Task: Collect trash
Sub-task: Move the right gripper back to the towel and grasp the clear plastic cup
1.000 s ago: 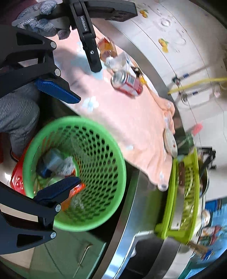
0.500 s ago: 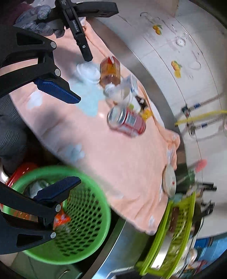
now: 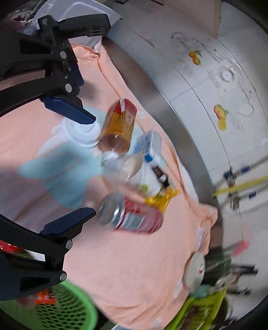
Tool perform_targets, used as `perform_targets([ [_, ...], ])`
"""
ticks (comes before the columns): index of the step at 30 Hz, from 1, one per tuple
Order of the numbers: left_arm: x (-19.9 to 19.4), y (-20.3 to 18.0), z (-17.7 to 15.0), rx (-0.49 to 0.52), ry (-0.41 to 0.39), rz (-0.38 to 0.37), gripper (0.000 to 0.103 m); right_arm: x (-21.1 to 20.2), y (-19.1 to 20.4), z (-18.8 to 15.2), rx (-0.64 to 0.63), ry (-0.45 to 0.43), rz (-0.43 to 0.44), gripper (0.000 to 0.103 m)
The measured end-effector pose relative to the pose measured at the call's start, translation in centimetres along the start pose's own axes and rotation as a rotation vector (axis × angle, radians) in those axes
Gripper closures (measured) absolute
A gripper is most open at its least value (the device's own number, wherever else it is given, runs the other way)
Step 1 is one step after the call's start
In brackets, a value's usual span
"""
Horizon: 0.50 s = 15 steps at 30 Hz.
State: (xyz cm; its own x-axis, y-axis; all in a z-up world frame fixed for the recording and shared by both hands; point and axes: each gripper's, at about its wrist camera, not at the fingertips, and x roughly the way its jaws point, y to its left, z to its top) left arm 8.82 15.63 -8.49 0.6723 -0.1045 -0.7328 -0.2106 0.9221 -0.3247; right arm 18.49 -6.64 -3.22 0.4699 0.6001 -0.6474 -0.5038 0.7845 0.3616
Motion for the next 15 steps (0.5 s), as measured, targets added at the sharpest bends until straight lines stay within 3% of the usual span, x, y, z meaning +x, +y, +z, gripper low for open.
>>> perform_targets([
  [5, 0.2, 0.3, 0.0, 0.013, 0.006, -0.018, 0.026, 2.2, 1.2, 2.5, -0.166, 0.032, 0.001, 0.023],
  [15, 1.2, -0.4, 1.0, 0.069, 0.004, -0.040, 0.026, 5.9, 0.7, 5.4, -0.426, 0.187, 0.109, 0.023],
])
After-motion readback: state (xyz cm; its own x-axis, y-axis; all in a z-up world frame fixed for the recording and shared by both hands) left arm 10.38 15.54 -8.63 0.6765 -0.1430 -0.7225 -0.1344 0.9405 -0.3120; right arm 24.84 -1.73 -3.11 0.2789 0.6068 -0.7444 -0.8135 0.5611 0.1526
